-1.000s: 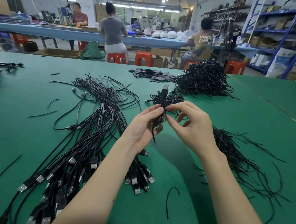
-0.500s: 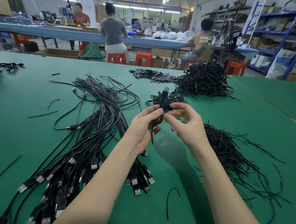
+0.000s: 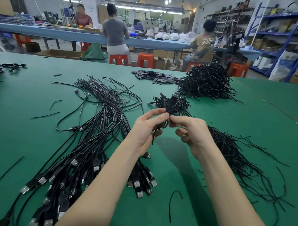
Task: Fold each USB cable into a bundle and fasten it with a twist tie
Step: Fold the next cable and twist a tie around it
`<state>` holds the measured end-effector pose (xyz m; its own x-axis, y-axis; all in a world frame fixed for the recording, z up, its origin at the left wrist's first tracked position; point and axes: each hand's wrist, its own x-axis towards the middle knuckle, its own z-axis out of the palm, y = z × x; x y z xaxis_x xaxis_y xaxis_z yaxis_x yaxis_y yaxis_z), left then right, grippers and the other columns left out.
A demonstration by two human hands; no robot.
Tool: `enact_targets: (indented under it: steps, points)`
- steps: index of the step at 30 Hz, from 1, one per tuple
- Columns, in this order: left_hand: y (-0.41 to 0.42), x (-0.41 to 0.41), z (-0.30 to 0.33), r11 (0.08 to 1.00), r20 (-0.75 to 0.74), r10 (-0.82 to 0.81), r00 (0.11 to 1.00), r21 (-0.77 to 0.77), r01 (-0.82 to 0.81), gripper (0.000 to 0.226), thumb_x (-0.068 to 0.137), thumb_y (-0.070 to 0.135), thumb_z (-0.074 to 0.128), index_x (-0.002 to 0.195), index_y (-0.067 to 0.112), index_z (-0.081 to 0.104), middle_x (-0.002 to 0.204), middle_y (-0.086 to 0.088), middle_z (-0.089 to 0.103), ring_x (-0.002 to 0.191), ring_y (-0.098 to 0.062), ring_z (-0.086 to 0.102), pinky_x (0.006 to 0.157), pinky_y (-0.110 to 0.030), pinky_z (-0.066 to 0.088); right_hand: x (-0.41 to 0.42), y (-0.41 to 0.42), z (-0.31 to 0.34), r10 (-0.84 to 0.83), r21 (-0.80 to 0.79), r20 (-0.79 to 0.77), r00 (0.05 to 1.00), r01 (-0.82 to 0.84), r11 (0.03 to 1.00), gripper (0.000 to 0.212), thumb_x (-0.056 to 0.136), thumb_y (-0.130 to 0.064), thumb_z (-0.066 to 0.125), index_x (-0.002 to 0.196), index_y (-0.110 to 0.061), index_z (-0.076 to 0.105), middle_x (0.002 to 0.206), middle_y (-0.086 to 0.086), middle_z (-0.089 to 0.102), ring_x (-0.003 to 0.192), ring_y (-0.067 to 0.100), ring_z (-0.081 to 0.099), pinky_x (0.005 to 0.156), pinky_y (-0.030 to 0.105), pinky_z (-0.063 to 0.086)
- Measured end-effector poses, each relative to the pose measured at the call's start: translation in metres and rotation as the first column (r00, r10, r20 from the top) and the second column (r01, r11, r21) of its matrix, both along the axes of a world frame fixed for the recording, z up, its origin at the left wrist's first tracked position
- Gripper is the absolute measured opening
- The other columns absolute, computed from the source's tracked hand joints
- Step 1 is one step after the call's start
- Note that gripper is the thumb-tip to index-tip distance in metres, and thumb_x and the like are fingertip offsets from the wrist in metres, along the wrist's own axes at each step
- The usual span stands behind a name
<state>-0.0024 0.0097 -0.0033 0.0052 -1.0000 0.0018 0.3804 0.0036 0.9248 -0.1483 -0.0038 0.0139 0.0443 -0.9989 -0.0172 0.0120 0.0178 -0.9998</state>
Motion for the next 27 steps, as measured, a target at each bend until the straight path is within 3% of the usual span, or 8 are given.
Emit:
enact_targets:
  steps: [3, 7, 11, 20, 22, 24, 26, 27]
  points:
    - [0.001, -0.002, 0.001, 1.000, 0.052, 0.008, 0.999, -0.003, -0.007, 0.011, 0.084, 0.021, 0.076, 0.089, 0.031, 0.076, 0.088, 0.006, 0.073, 0.082, -0.008, 0.062, 0.073, -0.027, 0.042, -0.009, 0.000, 0.001, 0.149, 0.162, 0.107, 0.983, -0.165, 0.973, 0.007, 0.088, -0.022, 0.073, 0.088, -0.015, 0.075, 0.078, -0.004, 0.072, 0.047, 0.006, 0.045, 0.039, 0.015, 0.027]
    - [-0.001, 0.003, 0.003, 0.999, -0.037, 0.011, 0.999, 0.034, -0.010, 0.013, 0.085, 0.019, 0.075, 0.082, 0.031, 0.079, 0.079, 0.008, 0.069, 0.072, -0.006, 0.060, 0.066, -0.025, 0.043, -0.020, 0.002, 0.001, 0.071, -0.276, -0.377, 0.924, -0.185, 0.943, 0.027, 0.085, -0.017, 0.078, 0.106, -0.031, 0.070, 0.084, -0.014, 0.073, 0.055, 0.011, 0.054, 0.052, 0.016, 0.044]
    - [-0.001, 0.005, 0.001, 0.997, -0.100, -0.009, 0.995, 0.072, 0.016, 0.011, 0.086, 0.017, 0.074, 0.082, 0.027, 0.078, 0.074, 0.006, 0.066, 0.066, -0.008, 0.057, 0.061, -0.024, 0.042, -0.016, 0.002, -0.002, -0.173, -0.582, -0.586, 0.792, -0.263, 0.769, 0.046, 0.082, -0.017, 0.080, 0.114, -0.039, 0.056, 0.094, -0.020, 0.067, 0.060, 0.011, 0.061, 0.069, 0.026, 0.052]
    - [-0.003, 0.007, -0.002, 0.996, -0.102, -0.006, 0.995, 0.088, 0.015, 0.007, 0.085, 0.018, 0.075, 0.087, 0.024, 0.076, 0.074, 0.005, 0.065, 0.066, -0.007, 0.059, 0.057, -0.021, 0.043, -0.014, 0.000, -0.011, -0.390, -0.779, -0.485, 0.783, -0.184, 0.599, 0.003, 0.089, -0.035, 0.076, 0.090, -0.033, 0.075, 0.089, -0.019, 0.069, 0.061, 0.009, 0.059, 0.063, 0.030, 0.051]
    - [-0.003, 0.004, -0.003, 0.997, -0.068, 0.010, 0.998, 0.077, -0.005, 0.009, 0.085, 0.017, 0.076, 0.092, 0.024, 0.075, 0.077, 0.006, 0.067, 0.069, -0.007, 0.058, 0.058, -0.021, 0.043, -0.008, -0.001, -0.013, -0.340, -0.679, -0.430, 0.836, -0.050, 0.733, 0.007, 0.089, -0.034, 0.076, 0.082, -0.031, 0.076, 0.080, -0.018, 0.071, 0.057, 0.006, 0.057, 0.059, 0.024, 0.047]
    - [-0.003, -0.002, -0.003, 0.998, -0.036, 0.042, 0.998, 0.054, -0.040, 0.011, 0.085, 0.017, 0.076, 0.094, 0.024, 0.074, 0.082, 0.006, 0.069, 0.076, -0.008, 0.058, 0.061, -0.022, 0.042, -0.001, -0.003, -0.011, -0.127, -0.290, -0.136, 0.983, 0.083, 0.953, 0.011, 0.089, -0.028, 0.076, 0.079, -0.024, 0.075, 0.070, -0.012, 0.070, 0.049, 0.003, 0.051, 0.048, 0.016, 0.039]
    - [-0.002, -0.005, -0.003, 0.997, -0.014, 0.066, 0.998, 0.040, -0.066, 0.011, 0.085, 0.017, 0.076, 0.093, 0.024, 0.075, 0.086, 0.005, 0.070, 0.081, -0.010, 0.058, 0.063, -0.022, 0.042, 0.003, -0.002, -0.009, 0.019, 0.191, 0.339, 0.941, -0.088, 0.978, 0.012, 0.090, -0.022, 0.073, 0.080, -0.017, 0.068, 0.064, -0.007, 0.065, 0.043, 0.003, 0.046, 0.037, 0.013, 0.030]
    - [-0.002, -0.005, -0.003, 0.996, 0.003, 0.073, 0.997, 0.042, -0.074, 0.011, 0.085, 0.018, 0.076, 0.093, 0.024, 0.075, 0.087, 0.005, 0.070, 0.083, -0.010, 0.059, 0.063, -0.022, 0.042, 0.003, -0.002, -0.012, 0.021, 0.276, 0.428, 0.903, -0.153, 0.949, 0.012, 0.090, -0.021, 0.072, 0.082, -0.017, 0.065, 0.065, -0.007, 0.064, 0.043, 0.003, 0.045, 0.036, 0.013, 0.028]
